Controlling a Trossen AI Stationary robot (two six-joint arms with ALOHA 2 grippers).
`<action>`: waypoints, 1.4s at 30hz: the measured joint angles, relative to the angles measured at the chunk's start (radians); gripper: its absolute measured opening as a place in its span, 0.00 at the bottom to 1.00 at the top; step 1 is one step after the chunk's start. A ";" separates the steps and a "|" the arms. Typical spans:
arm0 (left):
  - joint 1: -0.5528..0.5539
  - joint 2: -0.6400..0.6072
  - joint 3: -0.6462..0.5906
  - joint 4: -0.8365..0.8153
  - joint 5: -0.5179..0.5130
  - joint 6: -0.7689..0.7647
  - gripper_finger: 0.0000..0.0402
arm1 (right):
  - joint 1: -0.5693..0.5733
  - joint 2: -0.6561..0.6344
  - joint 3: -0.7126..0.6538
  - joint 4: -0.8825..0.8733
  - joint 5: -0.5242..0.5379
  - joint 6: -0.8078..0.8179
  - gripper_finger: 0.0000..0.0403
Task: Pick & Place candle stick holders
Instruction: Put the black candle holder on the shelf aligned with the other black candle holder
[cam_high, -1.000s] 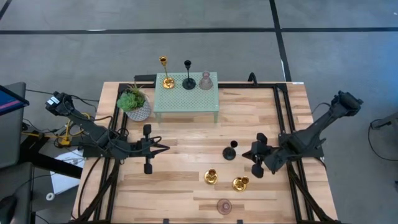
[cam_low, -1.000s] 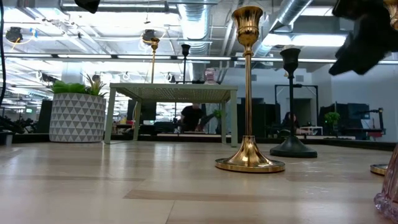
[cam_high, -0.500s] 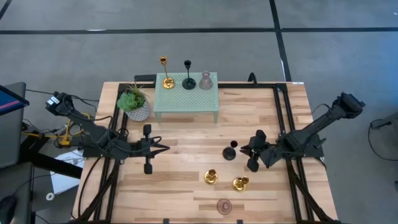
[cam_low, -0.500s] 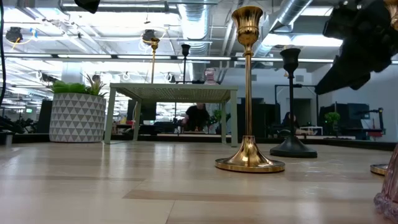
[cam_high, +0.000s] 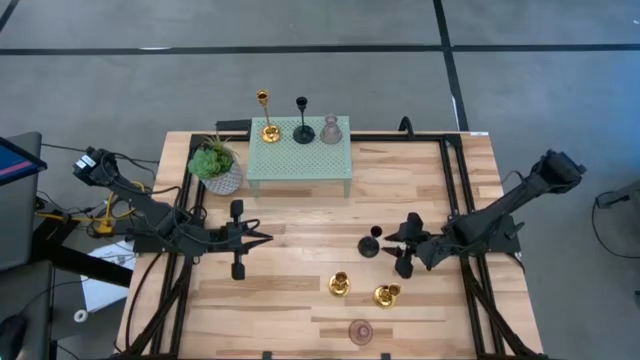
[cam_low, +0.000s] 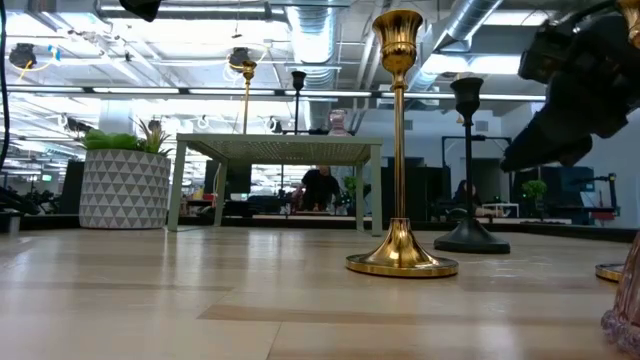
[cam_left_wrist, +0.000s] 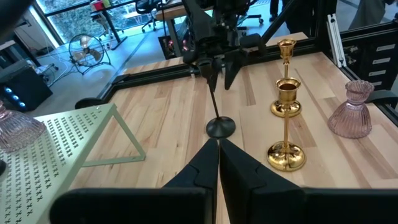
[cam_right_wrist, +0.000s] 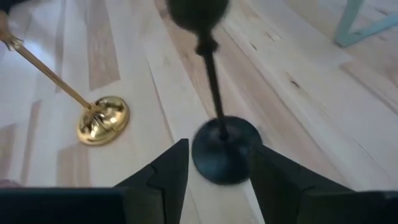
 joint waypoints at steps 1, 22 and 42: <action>0.000 0.000 0.000 0.000 0.000 0.000 0.04 | -0.002 0.021 0.000 0.025 0.000 -0.018 0.38; 0.000 0.000 0.000 -0.001 0.008 0.000 0.04 | -0.105 0.385 0.001 0.385 0.000 -0.119 0.33; 0.000 0.000 0.000 -0.001 0.008 0.000 0.04 | -0.170 0.253 0.025 0.344 -0.038 -0.194 0.02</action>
